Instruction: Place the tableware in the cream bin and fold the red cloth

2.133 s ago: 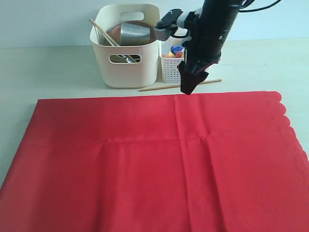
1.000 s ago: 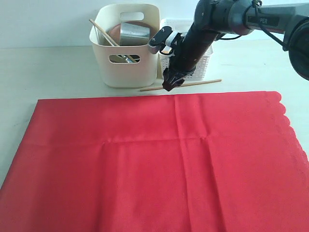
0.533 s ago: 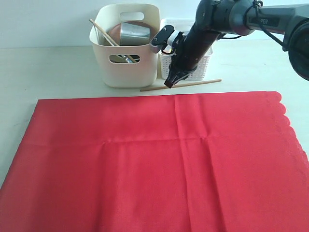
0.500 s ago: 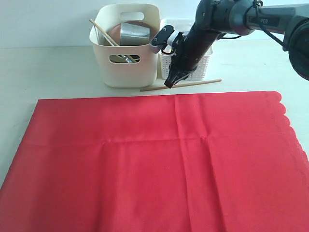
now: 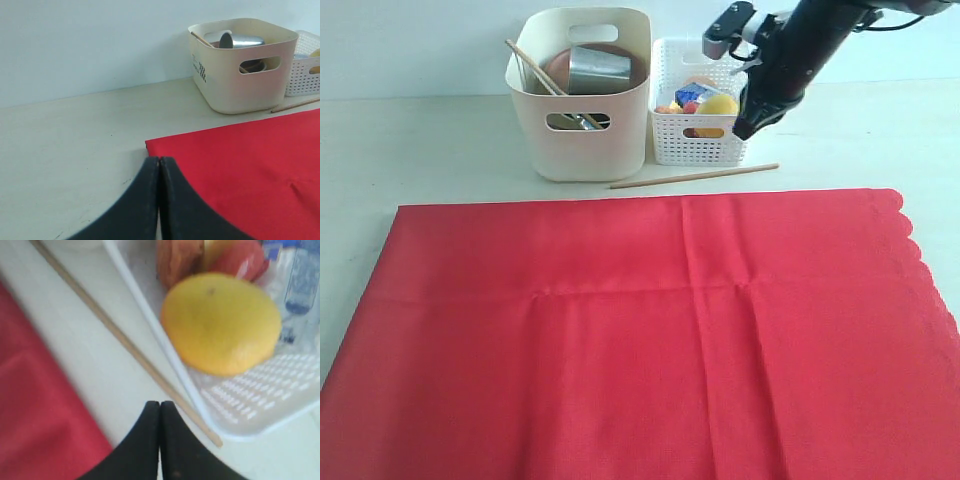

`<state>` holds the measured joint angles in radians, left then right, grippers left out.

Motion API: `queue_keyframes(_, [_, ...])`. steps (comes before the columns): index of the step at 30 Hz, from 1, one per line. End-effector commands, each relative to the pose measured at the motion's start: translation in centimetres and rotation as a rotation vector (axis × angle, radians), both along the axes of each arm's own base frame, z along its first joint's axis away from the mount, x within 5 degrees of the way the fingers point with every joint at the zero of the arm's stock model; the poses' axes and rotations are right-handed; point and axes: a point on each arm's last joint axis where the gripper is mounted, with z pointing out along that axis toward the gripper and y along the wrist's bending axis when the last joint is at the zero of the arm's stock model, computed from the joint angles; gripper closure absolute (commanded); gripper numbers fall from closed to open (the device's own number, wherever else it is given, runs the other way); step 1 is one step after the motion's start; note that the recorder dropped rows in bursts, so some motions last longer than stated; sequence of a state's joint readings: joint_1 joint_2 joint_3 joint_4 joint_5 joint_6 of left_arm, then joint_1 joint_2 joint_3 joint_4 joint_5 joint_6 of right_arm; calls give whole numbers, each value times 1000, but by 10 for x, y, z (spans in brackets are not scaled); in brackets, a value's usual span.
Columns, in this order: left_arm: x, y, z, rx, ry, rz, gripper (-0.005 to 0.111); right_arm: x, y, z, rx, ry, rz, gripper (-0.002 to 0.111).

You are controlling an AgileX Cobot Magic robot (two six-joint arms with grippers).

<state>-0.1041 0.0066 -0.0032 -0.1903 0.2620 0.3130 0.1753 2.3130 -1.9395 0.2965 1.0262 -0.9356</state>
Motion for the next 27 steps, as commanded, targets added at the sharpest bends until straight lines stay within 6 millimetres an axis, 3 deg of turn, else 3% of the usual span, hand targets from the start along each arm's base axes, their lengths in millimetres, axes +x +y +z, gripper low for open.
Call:
queue_keyframes(1, [0, 0, -1, -1, -5, 1, 105, 1, -20, -13, -5, 61, 13, 108])
queue_keyframes(8, [0, 0, -1, -1, -5, 1, 105, 11, -22, -30, -10, 7, -29, 106])
queue_keyframes(16, [0, 0, -1, -1, -5, 1, 105, 12, -24, -31, -29, 7, -66, 65])
queue_keyframes(18, [0, 0, -1, -1, -5, 1, 105, 12, -26, -34, -30, 18, -69, 60])
queue_keyframes(27, [0, 0, -1, -1, -5, 1, 105, 13, -27, -64, -8, 73, -52, 58])
